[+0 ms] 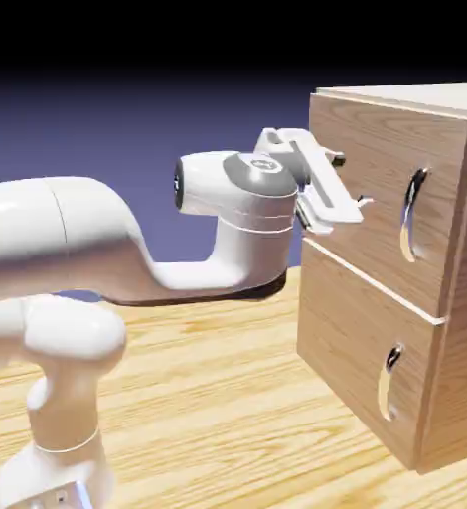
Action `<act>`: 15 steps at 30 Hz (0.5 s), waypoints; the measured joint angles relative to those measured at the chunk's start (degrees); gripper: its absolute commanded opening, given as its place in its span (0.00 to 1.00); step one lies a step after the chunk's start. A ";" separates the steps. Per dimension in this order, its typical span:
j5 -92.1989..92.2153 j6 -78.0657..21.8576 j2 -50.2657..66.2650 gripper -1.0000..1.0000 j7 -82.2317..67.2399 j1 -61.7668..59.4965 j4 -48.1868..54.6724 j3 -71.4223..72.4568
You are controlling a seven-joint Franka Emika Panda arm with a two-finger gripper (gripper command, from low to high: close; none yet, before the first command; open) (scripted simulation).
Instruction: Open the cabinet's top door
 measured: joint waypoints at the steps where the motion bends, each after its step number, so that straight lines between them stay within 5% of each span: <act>1: -2.49 -0.10 -0.53 0.50 -1.18 0.86 0.40 -1.07; 15: -23.37 -2.57 -3.21 0.50 -10.71 16.09 9.75 -13.21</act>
